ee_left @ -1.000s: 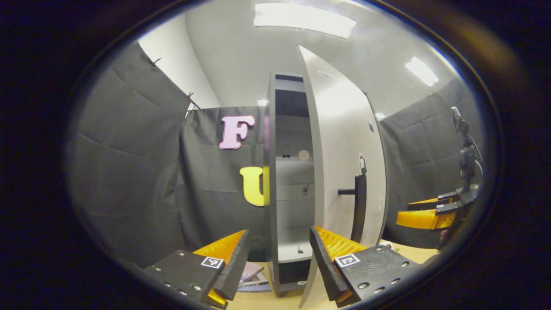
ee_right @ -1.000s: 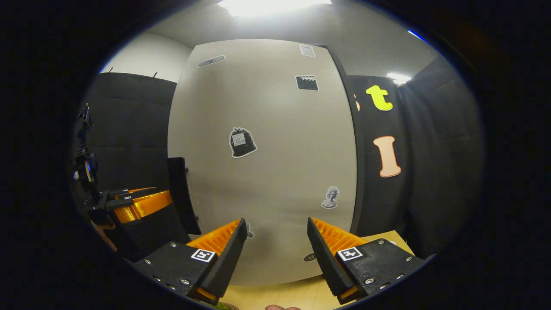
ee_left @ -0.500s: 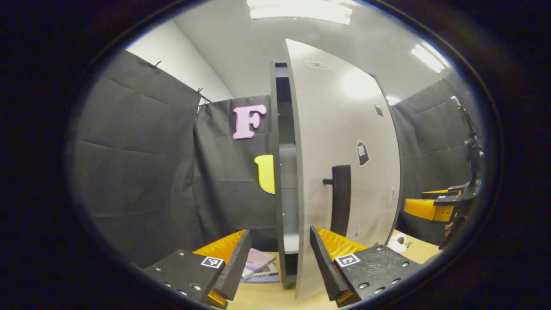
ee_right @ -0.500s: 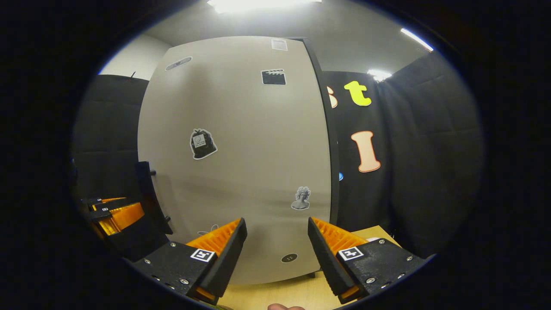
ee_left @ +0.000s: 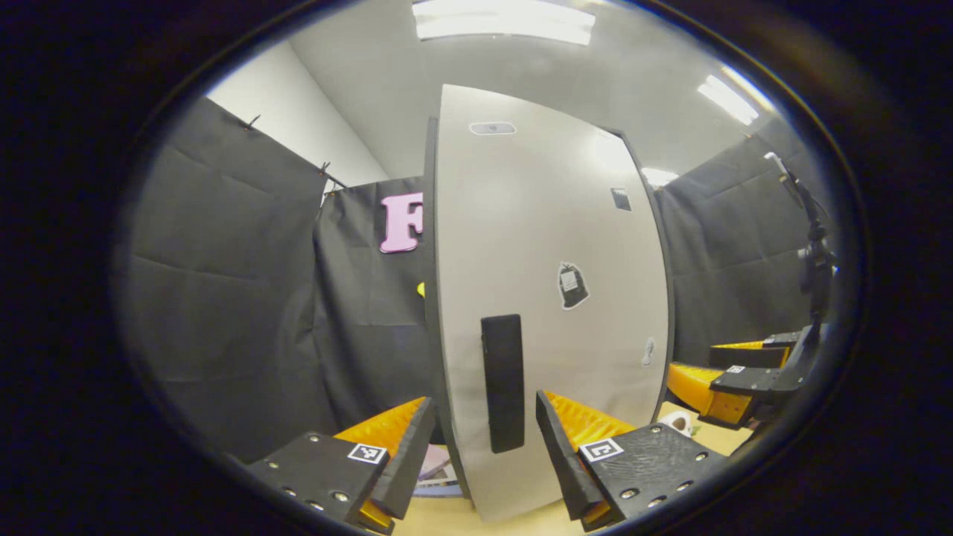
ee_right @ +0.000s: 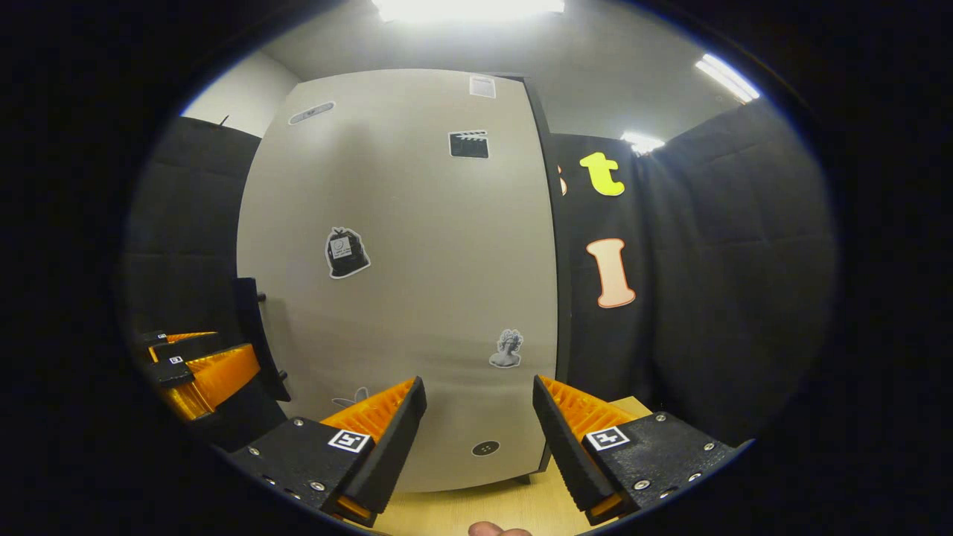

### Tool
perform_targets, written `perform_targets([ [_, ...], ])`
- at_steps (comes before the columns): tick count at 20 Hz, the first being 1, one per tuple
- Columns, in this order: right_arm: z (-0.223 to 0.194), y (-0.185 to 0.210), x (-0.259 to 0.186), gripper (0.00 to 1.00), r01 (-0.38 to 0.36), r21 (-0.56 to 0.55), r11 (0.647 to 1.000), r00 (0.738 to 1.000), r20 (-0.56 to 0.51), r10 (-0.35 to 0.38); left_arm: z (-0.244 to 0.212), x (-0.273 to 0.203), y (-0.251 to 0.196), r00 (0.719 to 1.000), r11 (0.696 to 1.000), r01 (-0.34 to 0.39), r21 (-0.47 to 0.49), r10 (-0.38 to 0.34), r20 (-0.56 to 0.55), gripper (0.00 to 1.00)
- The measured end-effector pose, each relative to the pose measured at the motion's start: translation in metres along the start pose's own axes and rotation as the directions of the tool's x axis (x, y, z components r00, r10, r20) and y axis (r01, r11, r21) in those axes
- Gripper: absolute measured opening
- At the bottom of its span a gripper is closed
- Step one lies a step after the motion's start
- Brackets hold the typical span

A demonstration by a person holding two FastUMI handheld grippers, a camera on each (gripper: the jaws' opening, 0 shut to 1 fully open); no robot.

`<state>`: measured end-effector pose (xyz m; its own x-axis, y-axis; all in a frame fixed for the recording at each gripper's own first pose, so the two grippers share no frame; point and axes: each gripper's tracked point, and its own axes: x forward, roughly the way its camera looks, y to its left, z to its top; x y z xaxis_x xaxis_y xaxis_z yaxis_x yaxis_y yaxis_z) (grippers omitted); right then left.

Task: Open the cabinet door with the right hand, grasp the bottle in the cabinet with the left hand and place it on the coaster, then close the cabinet door with the right hand.

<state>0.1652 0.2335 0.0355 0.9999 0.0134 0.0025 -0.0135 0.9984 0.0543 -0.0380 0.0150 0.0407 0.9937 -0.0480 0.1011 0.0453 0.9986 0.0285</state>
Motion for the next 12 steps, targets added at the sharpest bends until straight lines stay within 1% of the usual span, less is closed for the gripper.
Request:
perform_targets([
  [1,0.000,0.003,-0.001,0.90,-0.001,-0.010,1.000,1.000,-0.005,0.001,0.002,0.001,-0.008,1.000,1.000,0.025,-0.014,-0.025,0.011,0.78],
  [2,-0.002,0.001,-0.004,0.90,0.003,-0.022,1.000,1.000,-0.008,-0.003,0.004,0.001,-0.013,0.999,0.999,0.032,-0.021,-0.032,0.017,0.82],
  [3,-0.002,0.005,-0.005,0.89,-0.013,-0.025,1.000,1.000,-0.010,0.012,0.003,0.001,-0.014,0.999,0.999,0.035,-0.023,-0.035,0.016,0.80],
  [4,-0.004,0.009,-0.005,0.90,-0.021,-0.027,0.999,1.000,-0.010,0.021,0.000,0.002,-0.015,0.999,0.999,0.035,-0.024,-0.035,0.008,0.78],
  [8,0.000,0.010,-0.008,0.90,-0.028,-0.048,0.998,1.000,0.001,0.028,-0.011,0.011,-0.004,0.999,1.000,0.014,-0.018,-0.015,-0.042,0.78],
  [12,-0.005,0.005,-0.008,0.91,-0.018,-0.035,0.999,1.000,-0.014,0.018,-0.011,0.015,-0.008,0.999,1.000,0.017,-0.025,-0.018,-0.049,0.78],
])
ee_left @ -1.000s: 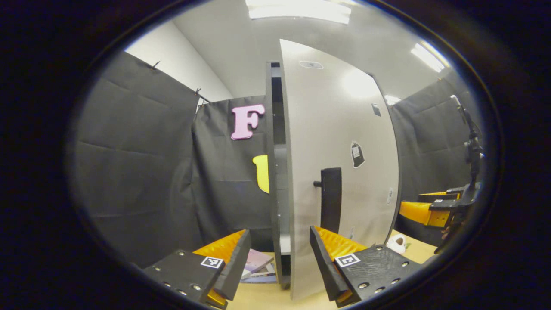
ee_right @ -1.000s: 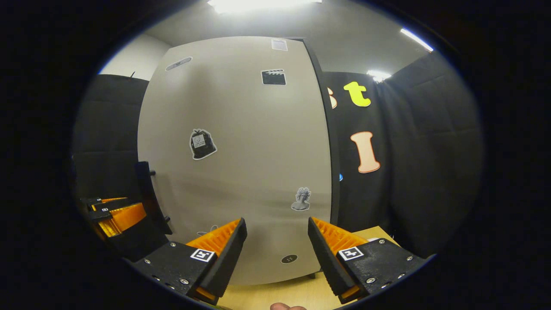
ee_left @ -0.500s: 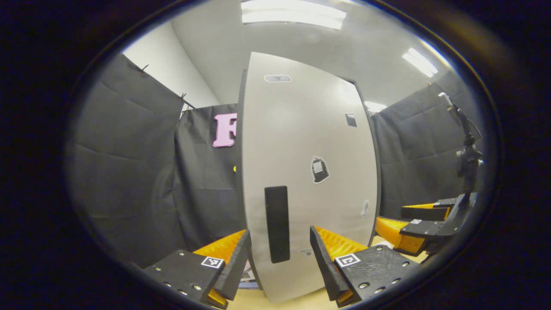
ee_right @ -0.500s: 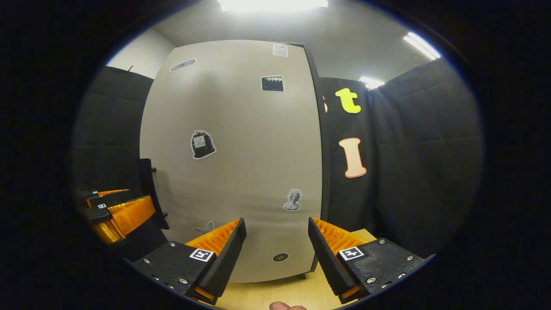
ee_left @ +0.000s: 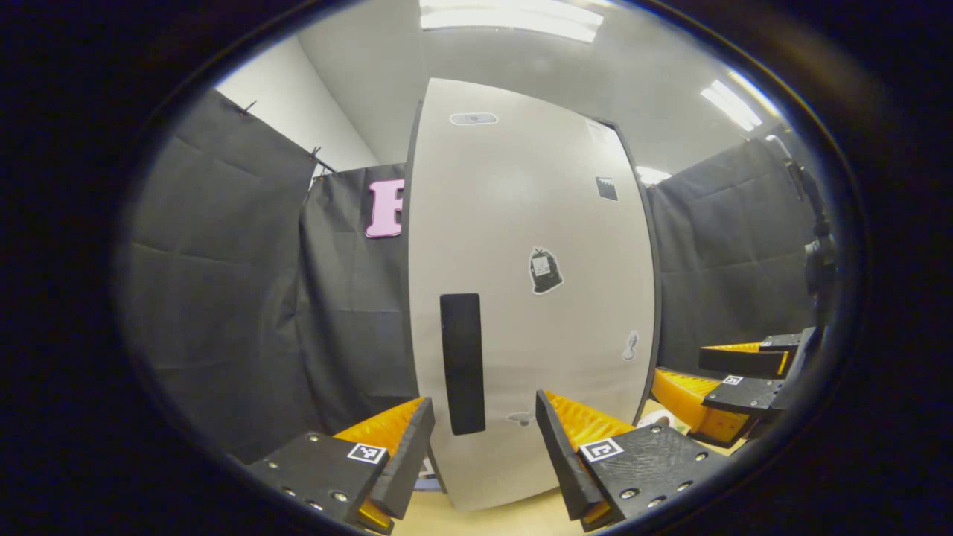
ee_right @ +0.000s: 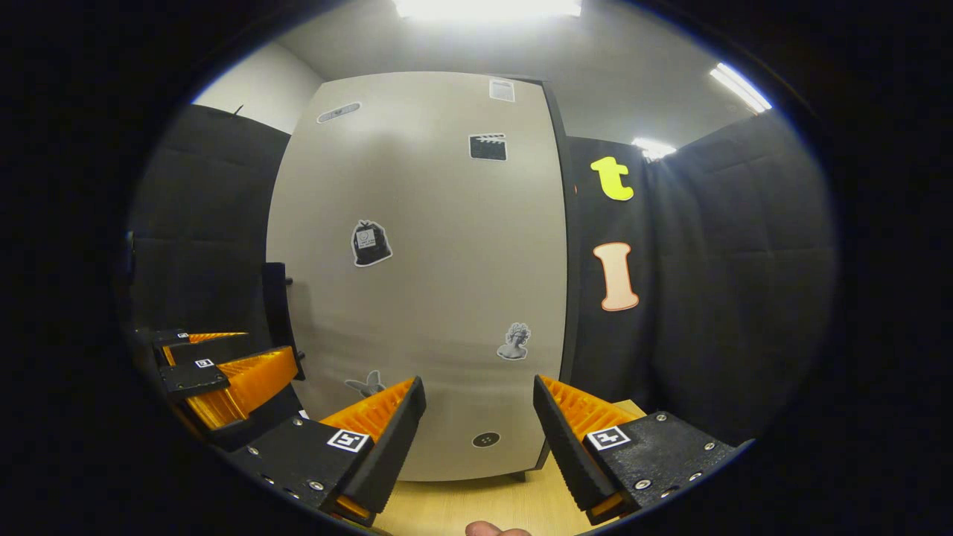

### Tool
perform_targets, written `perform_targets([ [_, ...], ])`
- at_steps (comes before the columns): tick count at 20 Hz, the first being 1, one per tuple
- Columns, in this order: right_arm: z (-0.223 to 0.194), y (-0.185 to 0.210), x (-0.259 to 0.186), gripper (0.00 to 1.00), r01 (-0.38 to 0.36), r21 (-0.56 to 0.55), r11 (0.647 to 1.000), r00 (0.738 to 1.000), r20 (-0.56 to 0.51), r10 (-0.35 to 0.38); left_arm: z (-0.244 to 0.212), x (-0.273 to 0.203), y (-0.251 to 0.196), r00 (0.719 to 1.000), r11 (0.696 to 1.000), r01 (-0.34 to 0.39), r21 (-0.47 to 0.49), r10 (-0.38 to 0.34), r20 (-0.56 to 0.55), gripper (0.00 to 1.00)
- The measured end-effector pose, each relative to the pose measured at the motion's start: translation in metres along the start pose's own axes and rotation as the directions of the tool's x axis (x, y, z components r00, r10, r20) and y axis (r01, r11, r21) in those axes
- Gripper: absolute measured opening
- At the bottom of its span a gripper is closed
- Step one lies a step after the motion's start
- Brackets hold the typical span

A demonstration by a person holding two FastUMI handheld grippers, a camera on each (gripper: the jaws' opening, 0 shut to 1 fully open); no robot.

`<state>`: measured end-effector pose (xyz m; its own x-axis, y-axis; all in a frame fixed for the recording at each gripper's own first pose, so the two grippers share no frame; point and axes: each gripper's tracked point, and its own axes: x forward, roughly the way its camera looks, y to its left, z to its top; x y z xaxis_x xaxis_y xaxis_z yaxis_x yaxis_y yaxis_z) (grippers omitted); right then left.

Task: Open the cabinet door with the right hand, grasp the bottle in the cabinet with the left hand and place it on the coaster, then close the cabinet door with the right hand.

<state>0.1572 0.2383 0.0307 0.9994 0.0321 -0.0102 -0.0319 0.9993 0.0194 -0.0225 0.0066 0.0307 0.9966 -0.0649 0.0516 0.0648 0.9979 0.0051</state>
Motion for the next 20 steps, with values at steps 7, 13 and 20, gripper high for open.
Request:
perform_targets([
  [7,-0.002,-0.005,-0.001,0.90,0.008,0.022,1.000,1.000,-0.012,-0.008,-0.006,0.002,-0.007,1.000,1.000,0.013,0.011,-0.013,-0.021,0.78],
  [13,-0.005,-0.008,0.002,0.90,0.013,0.025,1.000,1.000,-0.024,-0.012,-0.010,0.002,-0.006,0.999,1.000,0.009,-0.005,-0.009,-0.034,0.78],
  [20,-0.005,-0.007,0.005,0.89,0.009,0.030,1.000,1.000,-0.029,-0.009,-0.011,0.004,-0.009,0.999,1.000,0.014,0.000,-0.014,-0.039,0.78],
])
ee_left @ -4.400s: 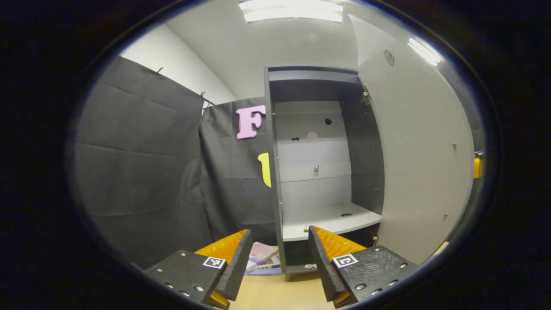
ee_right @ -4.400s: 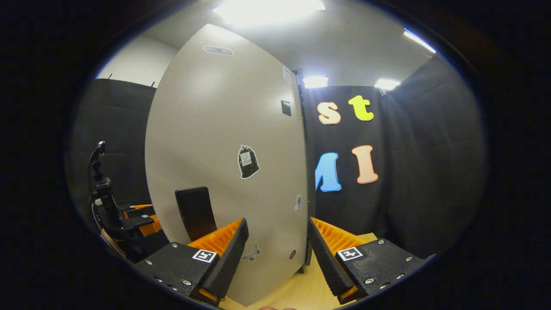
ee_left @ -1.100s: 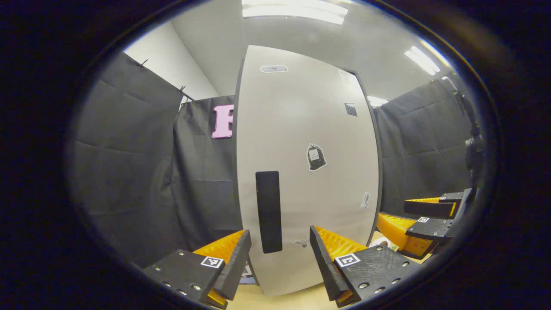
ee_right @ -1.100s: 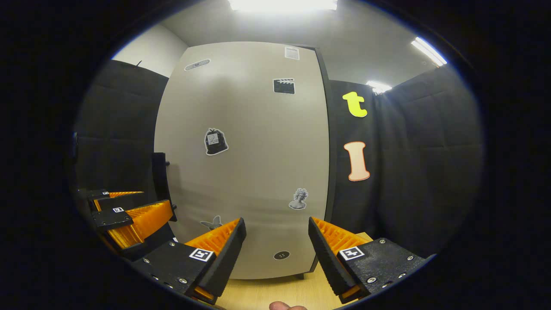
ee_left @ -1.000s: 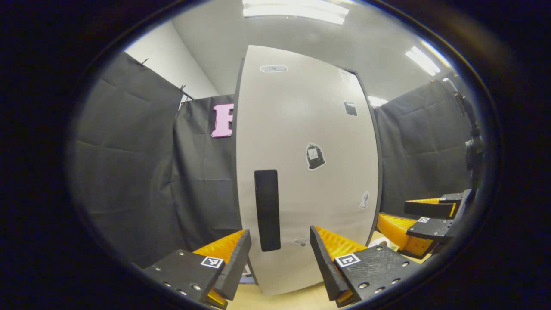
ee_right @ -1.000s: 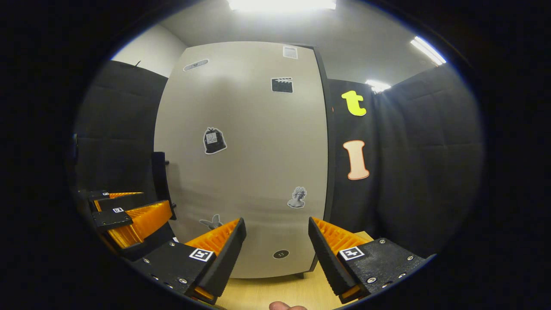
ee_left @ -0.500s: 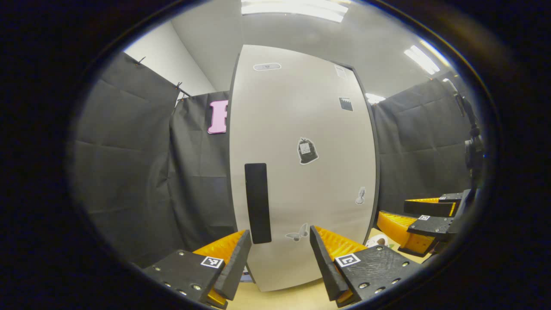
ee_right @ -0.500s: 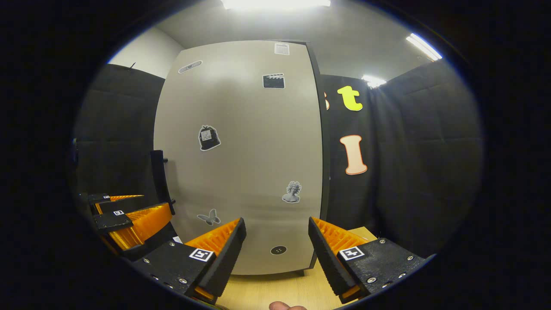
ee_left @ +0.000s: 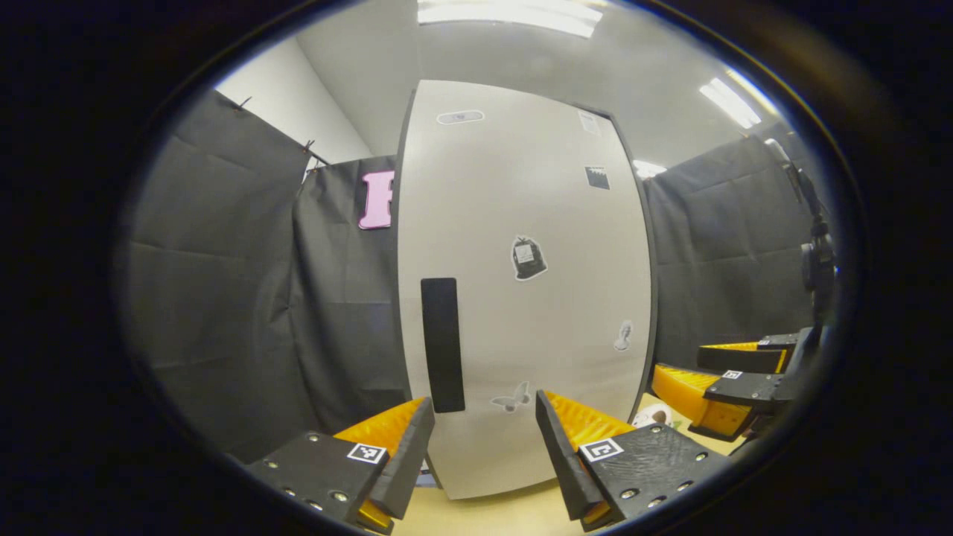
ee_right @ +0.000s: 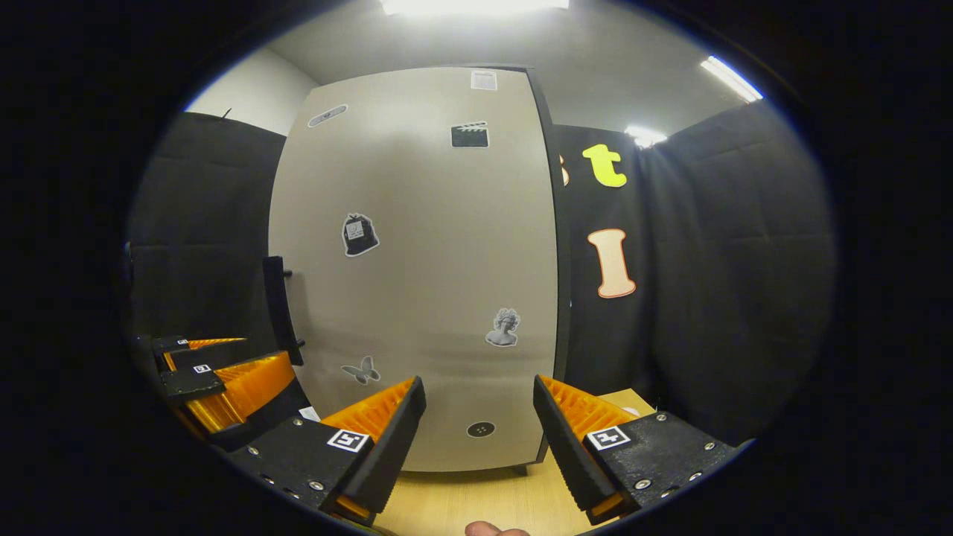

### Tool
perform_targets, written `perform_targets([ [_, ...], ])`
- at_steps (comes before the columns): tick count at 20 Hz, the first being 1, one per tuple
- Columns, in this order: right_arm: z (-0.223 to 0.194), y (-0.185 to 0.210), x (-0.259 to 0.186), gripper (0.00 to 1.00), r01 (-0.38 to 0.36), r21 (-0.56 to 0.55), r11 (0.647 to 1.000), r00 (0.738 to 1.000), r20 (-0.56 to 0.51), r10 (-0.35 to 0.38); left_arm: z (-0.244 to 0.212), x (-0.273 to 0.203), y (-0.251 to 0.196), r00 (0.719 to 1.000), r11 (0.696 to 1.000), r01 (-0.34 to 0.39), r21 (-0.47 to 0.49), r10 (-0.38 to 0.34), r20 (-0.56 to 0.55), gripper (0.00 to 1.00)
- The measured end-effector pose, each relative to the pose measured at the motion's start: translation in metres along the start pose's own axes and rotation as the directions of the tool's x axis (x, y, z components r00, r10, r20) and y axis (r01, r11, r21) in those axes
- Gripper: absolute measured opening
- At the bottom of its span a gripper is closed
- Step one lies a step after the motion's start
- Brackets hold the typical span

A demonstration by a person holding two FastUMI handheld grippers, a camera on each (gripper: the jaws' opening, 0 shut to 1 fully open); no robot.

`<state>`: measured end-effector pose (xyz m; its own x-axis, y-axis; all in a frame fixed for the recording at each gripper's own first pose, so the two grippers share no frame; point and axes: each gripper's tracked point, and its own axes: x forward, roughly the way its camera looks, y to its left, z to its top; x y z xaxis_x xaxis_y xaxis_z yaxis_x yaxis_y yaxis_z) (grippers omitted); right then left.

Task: Open the cabinet door with the right hand, grasp the bottle in the cabinet with the left hand and place it on the coaster, then close the cabinet door with the right hand.

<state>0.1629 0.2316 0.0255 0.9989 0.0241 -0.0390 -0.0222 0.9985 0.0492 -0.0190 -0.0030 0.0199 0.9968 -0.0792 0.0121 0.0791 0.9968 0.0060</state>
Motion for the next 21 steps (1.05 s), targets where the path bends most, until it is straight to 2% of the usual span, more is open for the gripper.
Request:
perform_targets([
  [4,-0.0027,-0.0014,0.0034,0.90,0.005,0.007,1.000,1.000,-0.009,-0.005,0.0004,0.0029,0.0014,1.000,1.000,0.002,0.002,-0.002,-0.001,0.78],
  [5,-0.0023,-0.0017,0.0035,0.90,0.006,0.009,1.000,1.000,-0.010,-0.006,-0.0001,0.0024,0.0020,1.000,1.000,0.002,0.001,-0.002,-0.001,0.84],
  [16,-0.0036,-0.0004,0.0070,0.90,0.012,0.020,1.000,1.000,-0.013,-0.012,-0.0017,0.0076,0.0036,1.000,1.000,0.005,-0.005,-0.005,-0.004,0.85],
  [18,-0.0046,-0.0012,0.0076,0.91,0.015,0.023,1.000,1.000,-0.017,-0.014,-0.0026,0.0074,0.0041,1.000,1.000,0.004,-0.007,-0.004,-0.007,0.84],
  [19,-0.0053,-0.0010,0.0073,0.90,0.014,0.023,1.000,1.000,-0.020,-0.014,-0.0036,0.0089,0.0042,1.000,1.000,0.004,-0.009,-0.004,-0.009,0.78],
  [20,-0.0060,-0.0013,0.0073,0.90,0.015,0.024,1.000,1.000,-0.022,-0.014,-0.0051,0.0098,0.0043,1.000,1.000,0.004,-0.011,-0.004,-0.011,0.84],
  [21,-0.0060,-0.0015,0.0077,0.91,0.016,0.024,1.000,1.000,-0.023,-0.015,-0.0060,0.0097,0.0050,1.000,1.000,0.005,-0.010,-0.005,-0.014,0.84],
])
